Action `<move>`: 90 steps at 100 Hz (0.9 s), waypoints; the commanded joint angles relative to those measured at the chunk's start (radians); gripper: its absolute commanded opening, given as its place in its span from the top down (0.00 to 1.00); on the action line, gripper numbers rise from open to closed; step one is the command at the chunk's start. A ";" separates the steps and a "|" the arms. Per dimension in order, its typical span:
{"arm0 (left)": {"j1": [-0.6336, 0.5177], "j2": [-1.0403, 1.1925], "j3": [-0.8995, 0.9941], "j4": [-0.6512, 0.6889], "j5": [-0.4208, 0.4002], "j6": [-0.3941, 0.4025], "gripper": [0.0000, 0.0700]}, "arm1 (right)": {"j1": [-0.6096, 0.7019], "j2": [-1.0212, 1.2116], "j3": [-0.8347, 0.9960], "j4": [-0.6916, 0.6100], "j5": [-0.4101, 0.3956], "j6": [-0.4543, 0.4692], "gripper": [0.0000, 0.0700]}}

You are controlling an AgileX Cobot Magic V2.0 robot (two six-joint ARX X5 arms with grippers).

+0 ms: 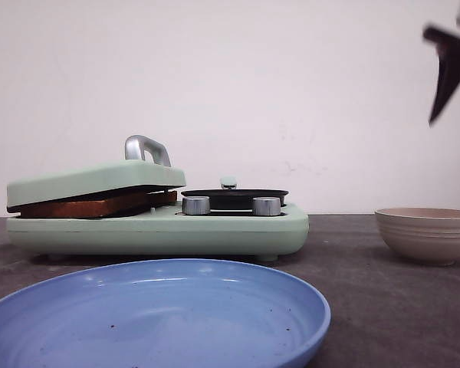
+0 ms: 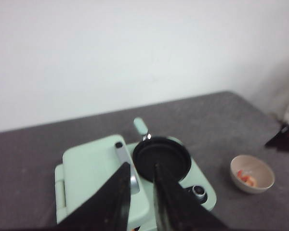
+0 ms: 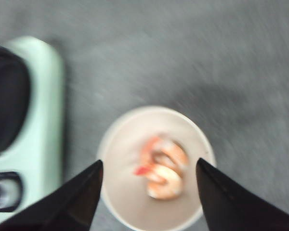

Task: Make breakfast with bread and shrimp
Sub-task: 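Move the right gripper down to grasp the rim of the shrimp bowl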

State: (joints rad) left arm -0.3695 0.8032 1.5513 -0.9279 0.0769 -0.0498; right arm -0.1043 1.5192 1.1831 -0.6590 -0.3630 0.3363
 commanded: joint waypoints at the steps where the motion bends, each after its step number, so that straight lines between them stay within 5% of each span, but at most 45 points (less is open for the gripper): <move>1: -0.010 -0.002 0.018 0.007 -0.003 0.011 1.00 | -0.004 0.046 0.023 -0.002 0.000 -0.013 0.42; 15: -0.020 -0.027 0.018 0.006 -0.008 0.014 1.00 | -0.004 0.106 0.023 -0.003 0.000 -0.023 0.44; 30: -0.025 -0.031 0.018 0.001 -0.032 0.022 1.00 | -0.004 0.157 0.023 -0.003 0.022 -0.023 0.59; 44: -0.033 -0.031 0.012 0.001 -0.034 0.040 1.00 | -0.003 0.183 0.023 -0.004 0.084 -0.030 0.59; 90: -0.037 -0.018 0.011 0.001 -0.033 0.040 1.00 | 0.010 0.244 0.023 0.007 0.082 -0.030 0.61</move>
State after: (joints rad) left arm -0.4019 0.7727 1.5509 -0.9360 0.0475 -0.0170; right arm -0.0990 1.7298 1.1851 -0.6537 -0.2840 0.3180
